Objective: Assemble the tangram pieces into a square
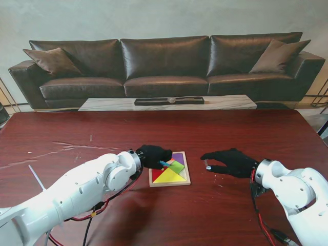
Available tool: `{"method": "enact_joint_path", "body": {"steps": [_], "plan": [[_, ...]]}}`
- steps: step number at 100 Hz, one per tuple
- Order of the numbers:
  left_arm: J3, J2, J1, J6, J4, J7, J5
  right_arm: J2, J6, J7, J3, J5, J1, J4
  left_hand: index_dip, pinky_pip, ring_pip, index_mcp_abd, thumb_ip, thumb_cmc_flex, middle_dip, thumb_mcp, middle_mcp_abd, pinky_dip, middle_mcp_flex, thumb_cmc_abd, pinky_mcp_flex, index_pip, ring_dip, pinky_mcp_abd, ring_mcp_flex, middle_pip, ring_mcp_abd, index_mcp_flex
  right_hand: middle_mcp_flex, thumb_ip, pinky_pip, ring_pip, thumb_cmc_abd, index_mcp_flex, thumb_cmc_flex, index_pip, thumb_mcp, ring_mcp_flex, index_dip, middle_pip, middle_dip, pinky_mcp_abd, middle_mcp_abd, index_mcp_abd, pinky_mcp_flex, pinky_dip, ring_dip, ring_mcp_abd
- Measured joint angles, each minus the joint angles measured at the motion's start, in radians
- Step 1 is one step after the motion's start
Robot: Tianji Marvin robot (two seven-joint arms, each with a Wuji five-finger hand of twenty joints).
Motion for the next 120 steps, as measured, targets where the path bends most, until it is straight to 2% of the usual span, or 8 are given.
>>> {"method": "enact_joint_path", "body": {"steps": [22, 37, 46, 64, 83, 106, 113, 120], "plan": [[0.046, -0.029, -0.033, -0.024, 0.052, -0.023, -0.036, 0.000, -0.003, -0.005, 0.009, -0.004, -0.007, -0.003, 0.000, -0.006, -0.005, 0.008, 0.000, 0.001, 0.016, -0.005, 0.000, 0.000, 0.000, 0.000, -0.004, 0.000, 0.012, 0.000, -0.017, 0.000, 0.000, -0.002, 0.000, 0.000, 0.000, 0.000, 0.000, 0.000, 0.000, 0.000, 0.000, 0.000, -0.001, 0.000, 0.000, 0.000, 0.000, 0.000, 0.000, 0.000, 0.000, 0.000], [0.066, -0.038, -0.052, -0.024, 0.062, -0.073, -0.067, 0.000, -0.003, -0.006, 0.013, -0.006, -0.010, -0.004, -0.046, -0.040, -0.022, 0.038, 0.000, 0.027, 0.017, -0.082, 0.000, 0.012, -0.003, 0.036, -0.030, 0.001, 0.001, 0.001, -0.031, 0.002, 0.000, -0.048, 0.000, 0.000, 0.000, 0.000, 0.000, 0.000, 0.000, 0.000, 0.000, 0.000, -0.001, 0.000, 0.000, 0.000, 0.000, 0.000, 0.000, 0.000, 0.000, 0.000], [0.078, -0.043, -0.064, -0.025, 0.073, -0.097, -0.091, 0.000, -0.003, -0.006, 0.013, -0.007, -0.010, -0.004, -0.125, -0.063, -0.045, 0.060, 0.000, 0.041, 0.017, -0.123, 0.000, 0.012, -0.023, 0.071, -0.048, 0.001, -0.022, 0.005, -0.057, -0.001, 0.002, -0.081, 0.000, 0.000, 0.000, 0.000, 0.000, 0.000, 0.000, 0.000, 0.000, 0.000, -0.001, 0.000, 0.000, 0.000, 0.000, 0.000, 0.000, 0.000, 0.000, 0.000], [0.100, -0.048, -0.085, -0.024, 0.086, -0.137, -0.108, 0.000, -0.004, -0.006, 0.012, -0.007, -0.010, -0.004, -0.358, -0.089, -0.151, 0.093, 0.025, 0.086, 0.018, -0.211, 0.052, 0.015, -0.052, 0.142, -0.073, 0.001, -0.079, 0.018, -0.096, -0.114, 0.064, -0.125, 0.000, 0.000, 0.000, 0.000, 0.000, 0.000, 0.000, 0.000, 0.000, 0.000, -0.001, 0.000, 0.000, 0.000, 0.000, 0.000, 0.000, 0.000, 0.000, 0.000], [0.125, -0.067, -0.108, -0.031, 0.135, -0.156, -0.138, 0.000, -0.004, -0.006, 0.011, -0.006, -0.009, -0.003, -0.494, -0.101, -0.230, 0.110, 0.026, 0.121, 0.016, -0.251, 0.084, 0.024, -0.064, 0.186, -0.086, -0.020, -0.109, 0.023, -0.137, -0.205, 0.110, -0.124, 0.000, 0.000, 0.000, 0.000, 0.000, 0.000, 0.000, 0.000, 0.000, 0.000, -0.001, 0.000, 0.000, 0.000, 0.000, 0.000, 0.000, 0.000, 0.000, 0.000], [0.129, -0.073, -0.118, -0.034, 0.145, -0.157, -0.139, 0.000, -0.004, -0.003, 0.009, -0.003, -0.006, 0.000, -0.632, -0.111, -0.267, 0.134, 0.036, 0.122, -0.114, -0.301, 0.131, 0.025, -0.165, 0.206, -0.112, -0.179, -0.154, 0.031, -0.160, -0.274, 0.135, -0.095, 0.000, 0.000, 0.000, 0.001, 0.000, 0.000, 0.000, 0.000, 0.000, 0.014, -0.001, 0.000, 0.000, 0.000, 0.000, 0.000, 0.000, 0.000, 0.000, 0.000], [0.127, -0.072, -0.119, -0.032, 0.140, -0.154, -0.133, 0.000, -0.003, -0.003, 0.007, -0.001, -0.004, 0.001, -0.661, -0.111, -0.297, 0.137, 0.036, 0.122, -0.199, -0.301, 0.133, 0.029, -0.184, 0.217, -0.127, -0.250, -0.176, 0.037, -0.193, -0.281, 0.143, -0.092, 0.000, 0.000, 0.000, 0.001, 0.000, 0.000, 0.000, 0.000, 0.000, 0.014, -0.001, 0.000, 0.000, 0.000, 0.000, 0.000, 0.000, 0.000, 0.000, 0.000], [0.119, -0.068, -0.115, -0.025, 0.128, -0.150, -0.121, 0.000, -0.002, -0.002, 0.005, -0.001, -0.001, 0.004, -0.669, -0.112, -0.360, 0.145, 0.036, 0.121, -0.373, -0.301, 0.154, 0.037, -0.237, 0.218, -0.140, -0.324, -0.226, 0.039, -0.215, -0.308, 0.152, -0.091, 0.000, 0.000, 0.000, 0.001, 0.000, 0.000, 0.000, 0.000, 0.000, 0.014, -0.001, 0.000, 0.000, 0.000, 0.000, 0.000, 0.000, 0.000, 0.000, 0.000]]}}
